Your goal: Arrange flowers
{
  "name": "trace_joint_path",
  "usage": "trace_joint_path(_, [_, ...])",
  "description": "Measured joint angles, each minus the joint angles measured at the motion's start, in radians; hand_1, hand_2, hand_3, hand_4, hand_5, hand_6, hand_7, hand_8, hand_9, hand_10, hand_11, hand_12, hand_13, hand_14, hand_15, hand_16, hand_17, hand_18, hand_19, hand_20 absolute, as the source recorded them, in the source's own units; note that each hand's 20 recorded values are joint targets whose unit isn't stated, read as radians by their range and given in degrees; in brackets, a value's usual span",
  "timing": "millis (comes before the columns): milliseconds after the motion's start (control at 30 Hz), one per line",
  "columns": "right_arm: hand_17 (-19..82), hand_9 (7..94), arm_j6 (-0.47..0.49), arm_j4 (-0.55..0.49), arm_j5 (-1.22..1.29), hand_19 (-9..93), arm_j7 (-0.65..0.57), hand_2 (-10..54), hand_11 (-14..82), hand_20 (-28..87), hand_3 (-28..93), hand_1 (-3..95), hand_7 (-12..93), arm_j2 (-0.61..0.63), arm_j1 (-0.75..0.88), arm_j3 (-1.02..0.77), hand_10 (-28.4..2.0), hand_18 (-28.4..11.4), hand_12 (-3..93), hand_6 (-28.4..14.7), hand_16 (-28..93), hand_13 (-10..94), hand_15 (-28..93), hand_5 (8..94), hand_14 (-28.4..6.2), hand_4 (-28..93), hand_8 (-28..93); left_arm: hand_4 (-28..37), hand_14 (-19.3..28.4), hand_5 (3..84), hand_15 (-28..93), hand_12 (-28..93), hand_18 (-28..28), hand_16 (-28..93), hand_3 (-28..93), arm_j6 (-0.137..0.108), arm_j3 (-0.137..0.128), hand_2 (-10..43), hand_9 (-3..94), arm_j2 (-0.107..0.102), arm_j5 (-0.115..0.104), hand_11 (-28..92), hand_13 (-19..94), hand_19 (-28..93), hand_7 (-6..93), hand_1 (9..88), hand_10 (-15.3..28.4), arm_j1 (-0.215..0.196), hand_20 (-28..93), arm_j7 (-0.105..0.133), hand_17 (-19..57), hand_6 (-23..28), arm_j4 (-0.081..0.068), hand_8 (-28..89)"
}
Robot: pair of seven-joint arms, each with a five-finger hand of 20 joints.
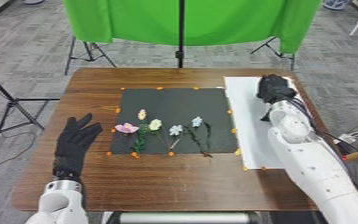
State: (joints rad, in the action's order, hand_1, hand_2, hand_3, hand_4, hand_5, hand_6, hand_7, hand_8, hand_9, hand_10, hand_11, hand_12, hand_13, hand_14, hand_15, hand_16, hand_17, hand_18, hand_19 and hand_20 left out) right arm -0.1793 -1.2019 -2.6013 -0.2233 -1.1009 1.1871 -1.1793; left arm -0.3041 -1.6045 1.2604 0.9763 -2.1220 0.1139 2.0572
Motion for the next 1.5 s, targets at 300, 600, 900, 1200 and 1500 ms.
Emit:
trace_joint_path(300, [68,90.9,0.02,-0.386,0.261,93,-0.068,-9.5,13.2,62,56,60.8,23,0.175,0.141,0.033,-9.9,-11.1,34.0,0.8,31,91,64,79.0,-0.9,-18,7,-28.3,16.1,45.2,16,13,13.6,3,61,-0.001,-0.003,11.3,49.3,0.0,0.0,19,39,16,9.2,18.5,14.0,-0.003,25,0.002,6.7,4.1,0.002,-6])
trace_joint_path(600, [67,90.6,0.255,-0.689,0.437,93,-0.079,-9.5,12.6,62,56,60.7,22,0.319,0.234,0.027,-10.2,-11.0,34.3,0.7,32,91,64,79.0,-0.7,-18,8,-28.3,16.1,45.4,16,13,13.4,3,61,-0.001,-0.004,11.2,49.5,0.0,0.001,19,39,16,9.5,18.4,14.0,-0.006,24,0.002,6.8,4.1,0.003,-6])
trace_joint_path(900, [67,90.0,0.227,-0.667,0.405,93,-0.057,-9.5,12.6,61,57,60.4,22,0.256,0.267,0.098,-10.3,-11.0,34.1,0.7,32,91,64,78.4,-0.8,-18,8,-28.3,16.3,45.5,16,13,13.4,3,61,0.0,-0.002,11.1,49.8,0.0,0.003,19,39,15,9.7,18.3,14.0,-0.004,24,-0.001,6.8,4.0,0.003,-6])
trace_joint_path(1200, [66,84.2,0.19,-0.646,0.366,93,-0.045,-9.5,19.6,62,55,54.0,21,0.197,0.304,0.097,-12.4,-11.1,26.4,0.0,32,90,65,73.3,-1.2,-15,7,-28.3,16.2,45.6,16,13,13.4,3,62,0.0,-0.001,10.9,49.9,0.0,0.005,19,39,15,9.8,18.2,14.1,-0.006,23,-0.004,6.3,3.9,0.003,-6])
trace_joint_path(1500, [65,82.1,0.226,-0.657,0.387,93,-0.035,-9.5,22.5,60,64,40.3,19,0.193,0.33,0.072,-13.9,-11.4,21.5,0.1,32,89,64,69.7,-1.9,-16,-8,-28.3,16.2,44.6,15,14,13.8,3,65,0.017,-0.003,6.2,49.0,0.003,0.007,18,38,13,9.4,17.7,13.7,-0.009,23,0.0,5.4,3.7,0.003,-6])
